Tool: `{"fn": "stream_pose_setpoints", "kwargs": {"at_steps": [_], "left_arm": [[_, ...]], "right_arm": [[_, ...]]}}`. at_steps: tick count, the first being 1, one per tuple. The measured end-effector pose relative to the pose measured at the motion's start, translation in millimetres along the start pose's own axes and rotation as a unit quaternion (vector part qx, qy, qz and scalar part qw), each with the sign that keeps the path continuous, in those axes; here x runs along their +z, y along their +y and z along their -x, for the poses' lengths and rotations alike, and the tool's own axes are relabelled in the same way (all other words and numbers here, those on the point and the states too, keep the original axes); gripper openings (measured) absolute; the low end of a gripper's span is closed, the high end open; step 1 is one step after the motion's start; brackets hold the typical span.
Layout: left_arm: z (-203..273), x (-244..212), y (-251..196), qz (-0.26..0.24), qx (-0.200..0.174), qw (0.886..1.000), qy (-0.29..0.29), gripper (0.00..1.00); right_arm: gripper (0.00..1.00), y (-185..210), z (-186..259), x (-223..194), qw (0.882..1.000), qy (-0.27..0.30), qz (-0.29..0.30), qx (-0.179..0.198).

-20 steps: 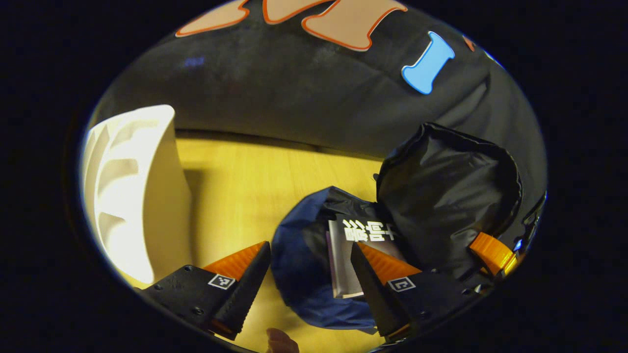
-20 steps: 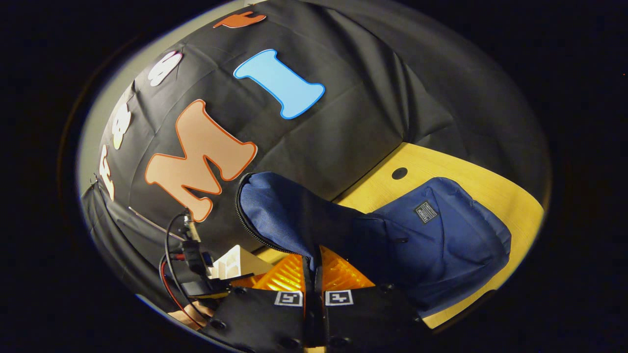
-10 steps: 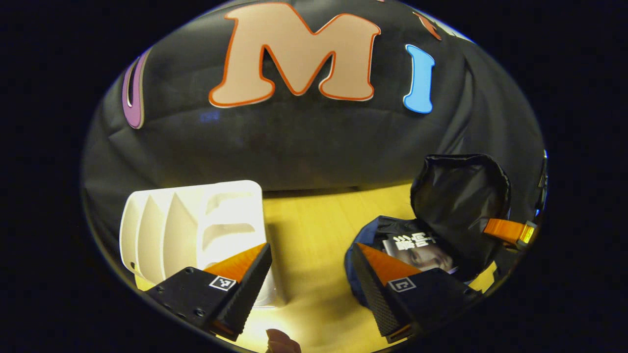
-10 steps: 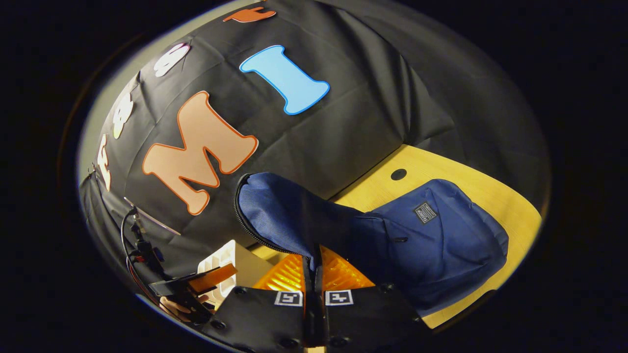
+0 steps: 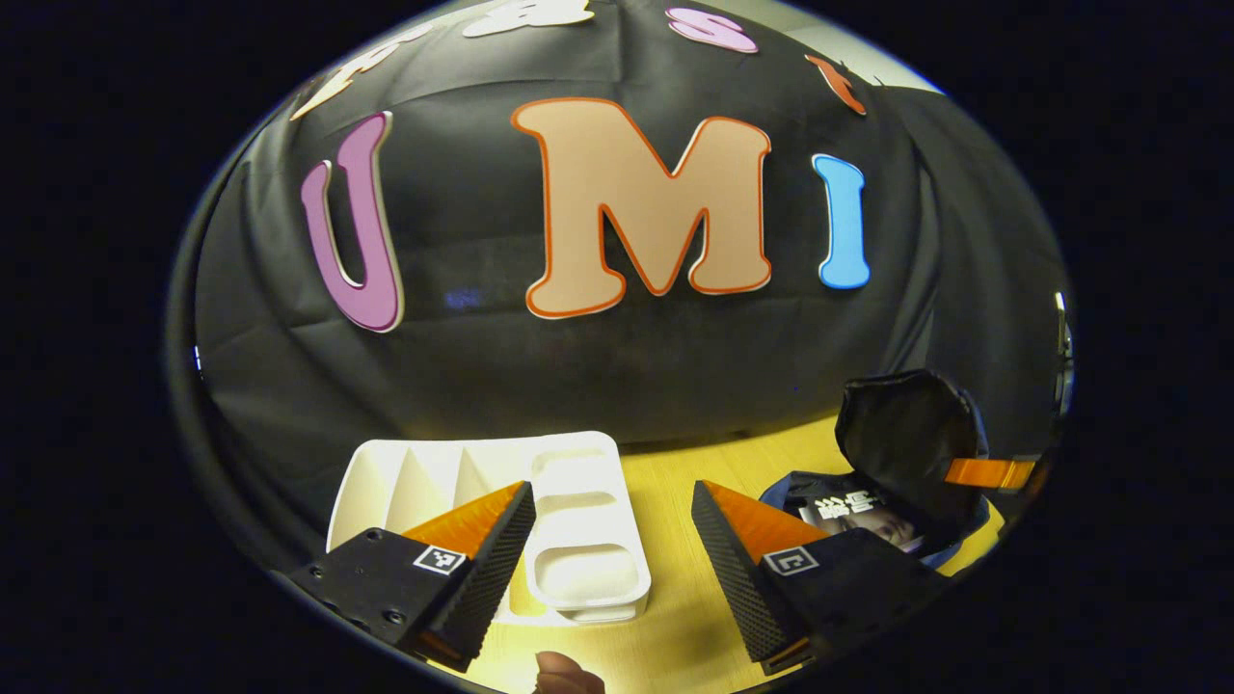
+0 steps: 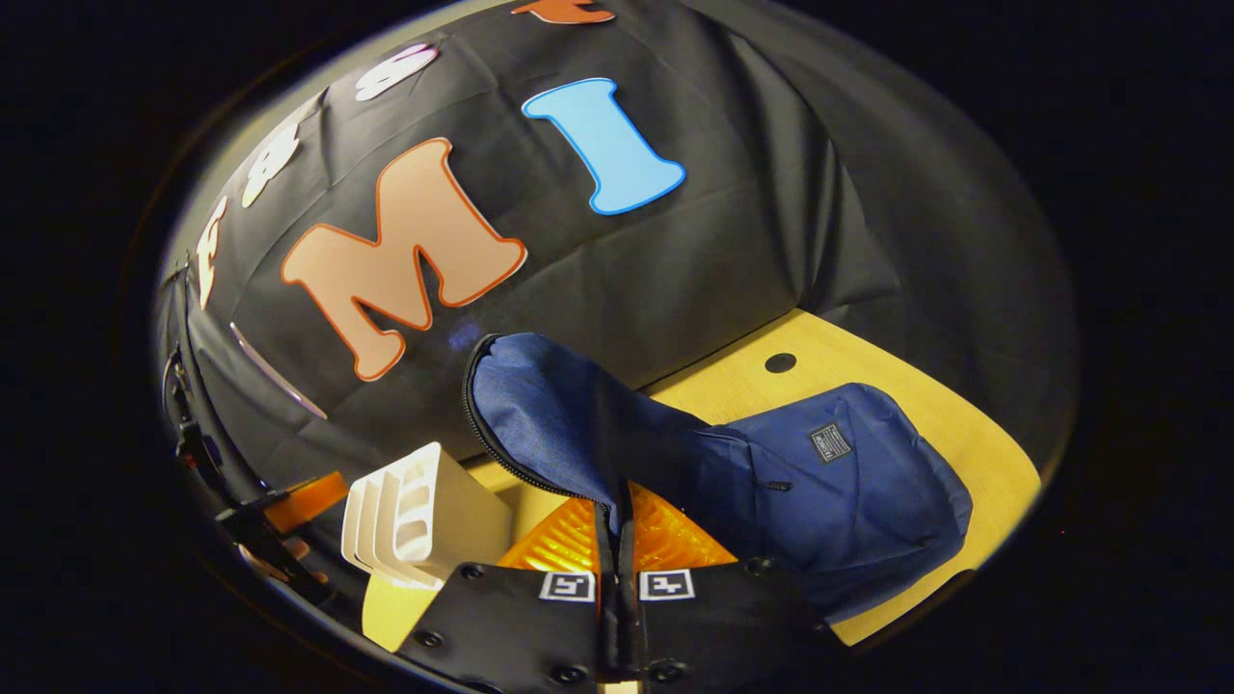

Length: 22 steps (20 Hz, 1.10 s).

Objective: Open the schoolbag, grab two books from the bookshelf and put them into the schoolbag.

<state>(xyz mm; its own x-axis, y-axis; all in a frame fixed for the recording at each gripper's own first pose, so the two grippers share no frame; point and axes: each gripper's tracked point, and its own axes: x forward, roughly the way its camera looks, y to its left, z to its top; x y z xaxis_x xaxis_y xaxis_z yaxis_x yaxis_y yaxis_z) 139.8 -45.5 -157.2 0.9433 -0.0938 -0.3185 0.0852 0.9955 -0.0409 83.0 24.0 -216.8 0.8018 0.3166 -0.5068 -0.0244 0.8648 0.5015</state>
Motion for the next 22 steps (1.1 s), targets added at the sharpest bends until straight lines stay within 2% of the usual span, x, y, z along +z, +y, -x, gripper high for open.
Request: {"fn": "stream_pose_setpoints", "kwargs": {"at_steps": [3, 4, 8, 17, 22], "left_arm": [[16, 5, 12, 0.011, 0.014, 1.0, -0.013, 0.95], [21, 6, 14, 0.013, 0.016, 1.0, -0.017, 0.94], [45, 12, 19, 0.012, 0.028, 0.999, -0.032, 0.95], [85, 18, 36, 0.028, 0.043, 0.997, -0.054, 0.94], [107, 16, 40, 0.034, 0.047, 0.996, -0.06, 0.95]], "right_arm": [[0.06, 6, 3, -3, 1.0, -0.007, 0.024, -0.004], [0.24, 12, -1, -4, 1.0, -0.008, 0.026, 0.007], [0.98, 32, 6, -12, 0.997, -0.017, 0.072, 0.007], [1.0, 88, 50, 0, 0.983, -0.06, 0.168, 0.037], [0.99, 107, 76, 10, 0.978, -0.09, 0.183, 0.044]]}}
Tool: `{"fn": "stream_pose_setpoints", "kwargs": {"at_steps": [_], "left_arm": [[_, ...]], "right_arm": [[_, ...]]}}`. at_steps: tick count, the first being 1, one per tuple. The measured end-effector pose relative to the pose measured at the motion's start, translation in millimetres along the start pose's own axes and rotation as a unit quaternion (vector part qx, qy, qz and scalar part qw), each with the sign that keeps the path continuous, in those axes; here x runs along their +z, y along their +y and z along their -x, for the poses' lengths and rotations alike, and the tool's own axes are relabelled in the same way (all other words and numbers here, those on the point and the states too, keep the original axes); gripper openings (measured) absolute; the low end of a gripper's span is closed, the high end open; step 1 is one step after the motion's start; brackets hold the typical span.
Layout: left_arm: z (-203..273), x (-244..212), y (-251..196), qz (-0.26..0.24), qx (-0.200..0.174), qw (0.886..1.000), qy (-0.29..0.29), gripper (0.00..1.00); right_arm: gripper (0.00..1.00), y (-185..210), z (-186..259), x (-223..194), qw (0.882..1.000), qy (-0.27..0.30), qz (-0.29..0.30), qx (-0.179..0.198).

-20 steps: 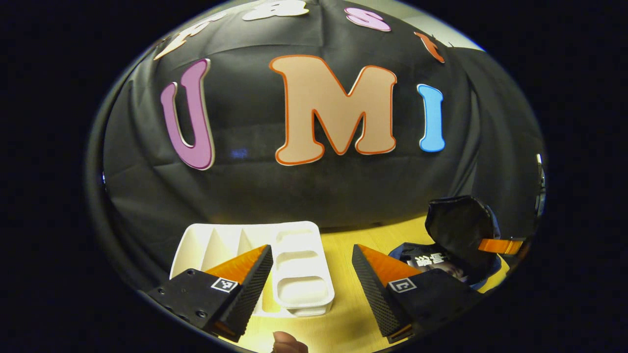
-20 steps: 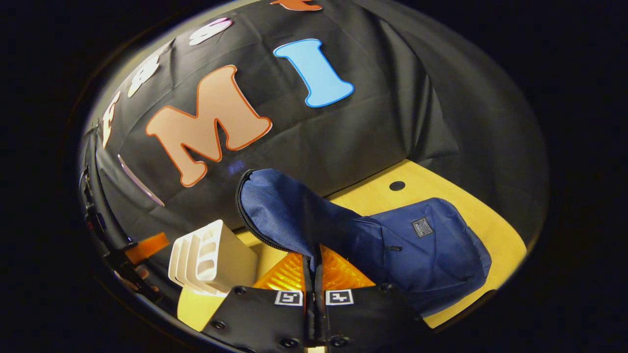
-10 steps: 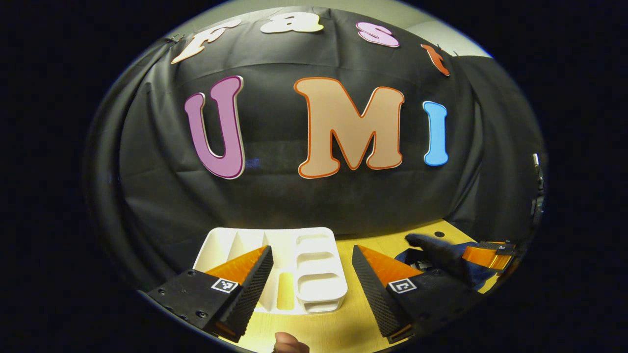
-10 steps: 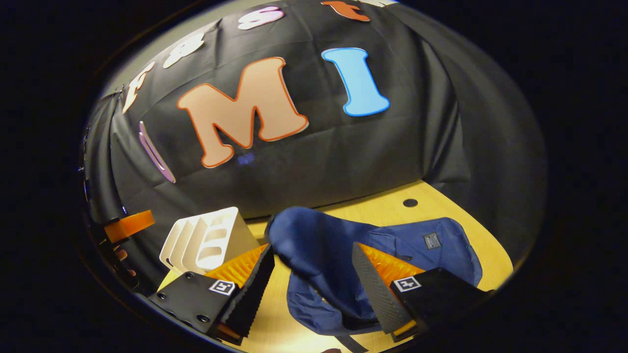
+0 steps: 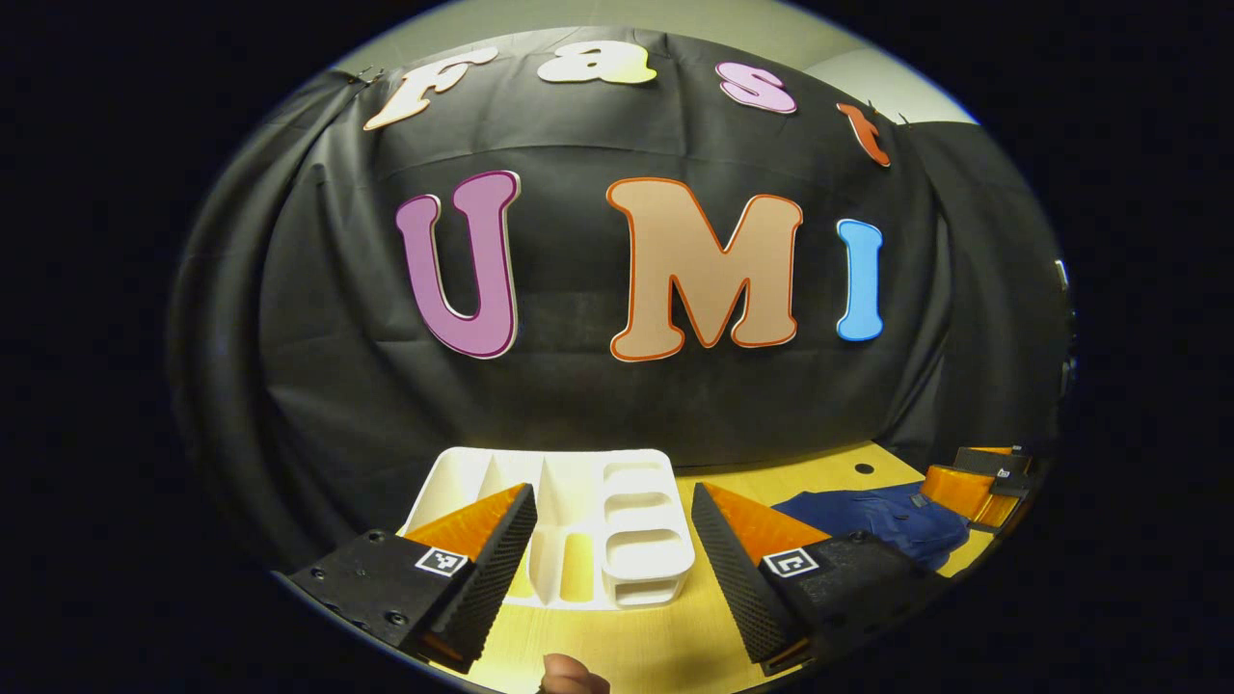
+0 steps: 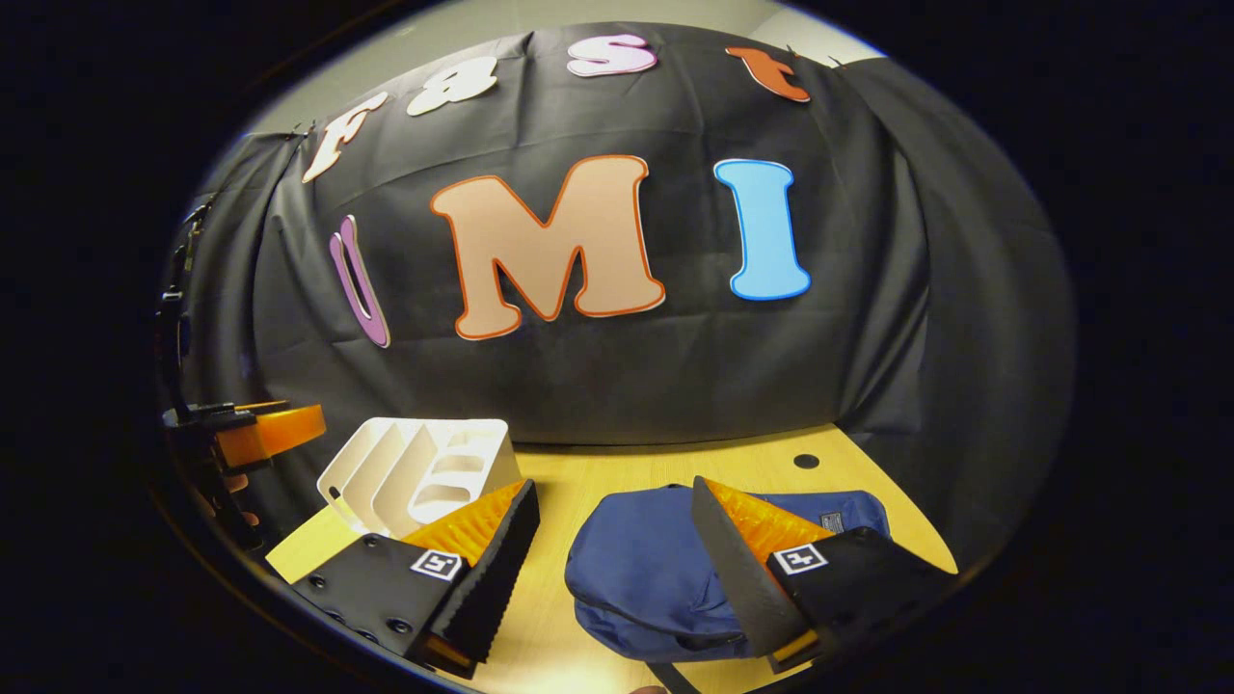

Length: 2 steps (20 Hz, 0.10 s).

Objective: Open the schoolbag, grab two books from the bookshelf and put them into the schoolbag.

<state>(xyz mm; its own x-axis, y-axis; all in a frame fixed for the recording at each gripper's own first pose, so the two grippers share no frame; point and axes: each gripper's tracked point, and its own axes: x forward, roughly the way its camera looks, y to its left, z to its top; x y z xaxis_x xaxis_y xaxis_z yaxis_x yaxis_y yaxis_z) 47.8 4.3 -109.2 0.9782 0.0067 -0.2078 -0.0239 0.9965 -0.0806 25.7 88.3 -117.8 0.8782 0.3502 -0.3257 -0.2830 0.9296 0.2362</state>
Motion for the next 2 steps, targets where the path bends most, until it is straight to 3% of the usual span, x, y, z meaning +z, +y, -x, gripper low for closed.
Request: {"fn": "stream_pose_setpoints", "kwargs": {"at_steps": [2], "left_arm": [[10.5, -1.9, -1.1, 0.005, 0.0, 1.0, 0.001, 0.95]], "right_arm": [[1.0, 9.0, 11.1, 3.3, 1.0, -0.008, -0.015, 0.004]]}}
